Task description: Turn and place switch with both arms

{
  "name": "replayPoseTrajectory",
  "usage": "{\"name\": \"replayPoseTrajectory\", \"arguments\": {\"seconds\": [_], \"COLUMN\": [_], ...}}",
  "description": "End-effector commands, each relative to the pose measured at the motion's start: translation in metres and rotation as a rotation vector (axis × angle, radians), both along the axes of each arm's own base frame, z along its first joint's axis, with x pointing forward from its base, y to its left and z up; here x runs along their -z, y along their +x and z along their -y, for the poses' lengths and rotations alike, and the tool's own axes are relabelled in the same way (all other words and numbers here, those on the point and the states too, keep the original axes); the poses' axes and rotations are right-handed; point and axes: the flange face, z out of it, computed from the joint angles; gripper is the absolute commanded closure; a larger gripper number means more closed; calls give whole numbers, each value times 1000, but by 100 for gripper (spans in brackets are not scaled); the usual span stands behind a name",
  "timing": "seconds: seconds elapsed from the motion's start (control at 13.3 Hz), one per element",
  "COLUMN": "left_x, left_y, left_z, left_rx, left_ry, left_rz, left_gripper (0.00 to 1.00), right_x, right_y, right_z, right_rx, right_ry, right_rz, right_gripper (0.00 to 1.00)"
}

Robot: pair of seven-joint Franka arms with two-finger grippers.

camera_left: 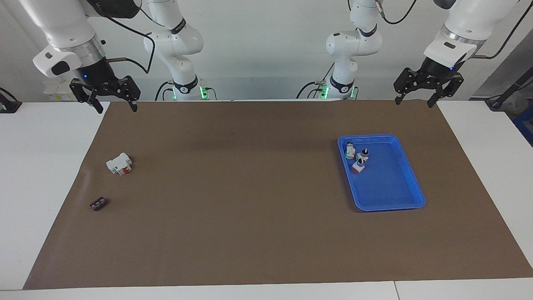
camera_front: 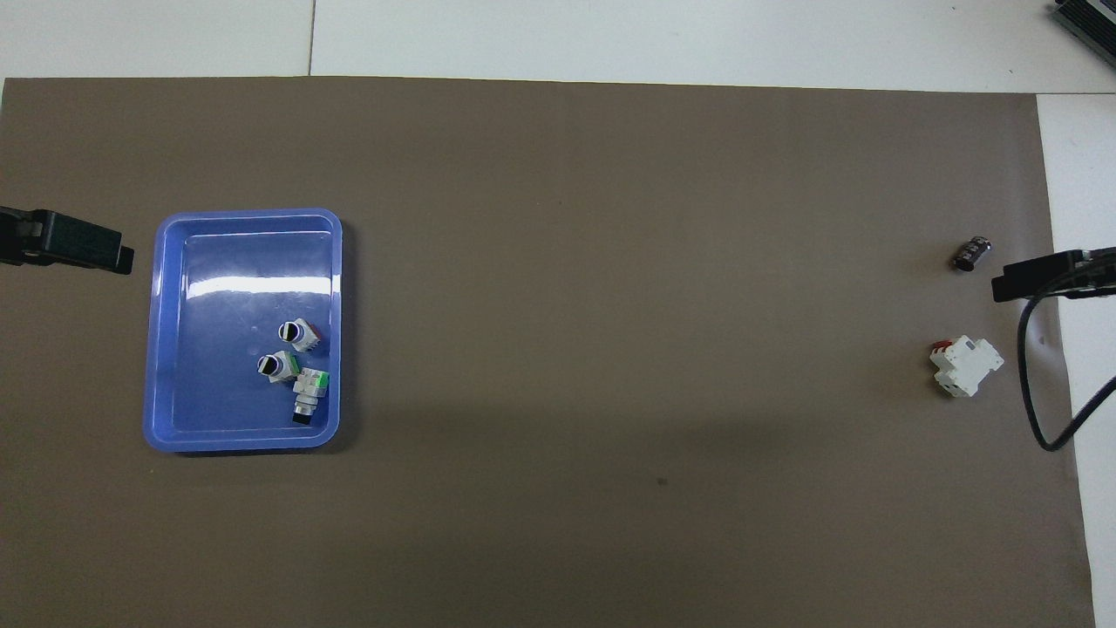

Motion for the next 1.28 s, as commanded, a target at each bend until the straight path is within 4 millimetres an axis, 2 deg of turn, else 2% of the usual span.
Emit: {"name": "replayPoseTrajectory", "arguments": {"seconds": [0.0,0.3,0.45,0.53,0.6,0.68,0.83,0.9,1.05,1.2], "left_x": [-6,-9,-9,1,1,-2,-5,-8,-12,-30], "left_y": [5,11,11,7,-1,-4,-11,-18,-28,-43], "left_z": [-3,-6,4,2,7,2,9,19,24,20], "left_rx": [-21,-41,-22,-23,-12,-21,-7,10,22,13], "left_ry": [19,21,66,77,78,80,82,85,94,91], "left_rz": [-12,39,68,41,30,19,-9,-25,-49,-25], "left_gripper": [0,0,0,0,0,0,0,0,0,0], "right_x": [1,1,0,0,0,0,-1,-1,-1,-1], "right_y": [-5,-5,-6,-6,-6,-6,-6,-6,-6,-6], "right_z": [-2,3,4,2,-4,-7,-7,-7,-7,-8], "right_rx": [9,19,22,17,6,2,0,1,1,0], "right_ry": [12,9,15,16,16,17,20,20,20,20], "right_rz": [-17,-19,-17,-17,-17,-16,-14,-14,-14,-14], "right_gripper": [0,0,0,0,0,0,0,0,0,0]}}
